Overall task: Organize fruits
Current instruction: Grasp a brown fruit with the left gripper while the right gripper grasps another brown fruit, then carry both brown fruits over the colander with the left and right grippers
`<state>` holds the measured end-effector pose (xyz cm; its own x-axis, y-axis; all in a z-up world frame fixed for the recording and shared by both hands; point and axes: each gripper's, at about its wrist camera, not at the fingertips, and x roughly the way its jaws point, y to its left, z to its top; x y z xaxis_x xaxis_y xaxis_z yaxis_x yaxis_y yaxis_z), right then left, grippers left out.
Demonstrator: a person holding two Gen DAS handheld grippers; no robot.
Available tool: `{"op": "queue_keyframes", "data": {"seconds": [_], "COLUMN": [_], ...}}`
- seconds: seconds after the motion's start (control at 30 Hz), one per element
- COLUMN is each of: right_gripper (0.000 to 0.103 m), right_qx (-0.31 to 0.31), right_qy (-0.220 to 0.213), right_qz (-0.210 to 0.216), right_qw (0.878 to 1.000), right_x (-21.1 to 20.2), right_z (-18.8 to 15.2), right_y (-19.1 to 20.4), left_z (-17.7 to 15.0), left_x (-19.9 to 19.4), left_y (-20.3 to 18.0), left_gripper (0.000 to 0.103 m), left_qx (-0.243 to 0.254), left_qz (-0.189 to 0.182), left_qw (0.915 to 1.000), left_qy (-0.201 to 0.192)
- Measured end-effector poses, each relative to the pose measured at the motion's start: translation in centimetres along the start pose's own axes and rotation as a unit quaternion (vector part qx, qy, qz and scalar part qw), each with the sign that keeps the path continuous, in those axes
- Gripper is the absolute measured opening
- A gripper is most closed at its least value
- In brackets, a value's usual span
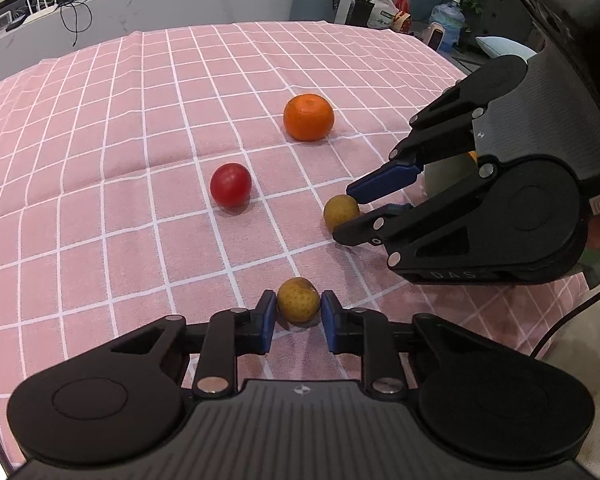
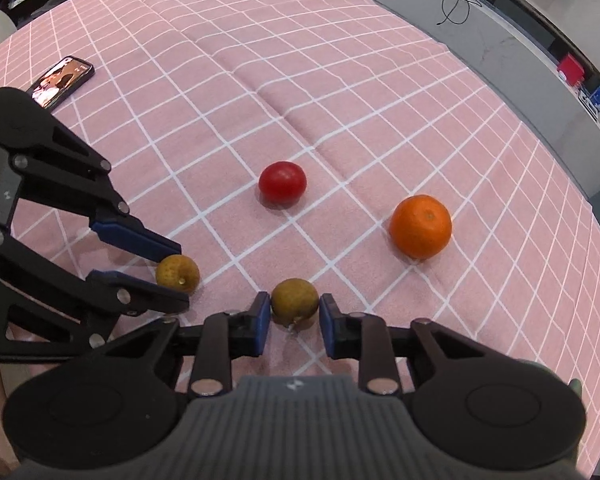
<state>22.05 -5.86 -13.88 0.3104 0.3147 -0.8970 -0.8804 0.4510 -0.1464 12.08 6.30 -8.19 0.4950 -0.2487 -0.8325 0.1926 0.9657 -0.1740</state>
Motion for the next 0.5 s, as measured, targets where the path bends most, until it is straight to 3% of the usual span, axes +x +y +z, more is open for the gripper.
{"op": "queue_keyframes", "data": {"seconds": [0.23, 0.5], "right_gripper": [0.022, 0.022], "right_qx": [0.014, 0.032], "right_qy": [-0.021, -0.080], "right_qz": [-0.004, -0.016], "right_qw": [1.000, 0.996], "right_x": [-1.3, -5.9], "right_z": [-0.2, -1.0], "right_y": [0.3, 0.9], "left_z": [0.4, 1.6], "left_x": [-1.3, -4.3], "left_y": [0.0, -1.4], "left_gripper": [0.027, 0.027], "left_qx": [-0.015, -0.020], "left_qz": [0.007, 0.022], "left_qw": [0.9998, 0.9989], "left_qy": [-0.010, -0.035]}}
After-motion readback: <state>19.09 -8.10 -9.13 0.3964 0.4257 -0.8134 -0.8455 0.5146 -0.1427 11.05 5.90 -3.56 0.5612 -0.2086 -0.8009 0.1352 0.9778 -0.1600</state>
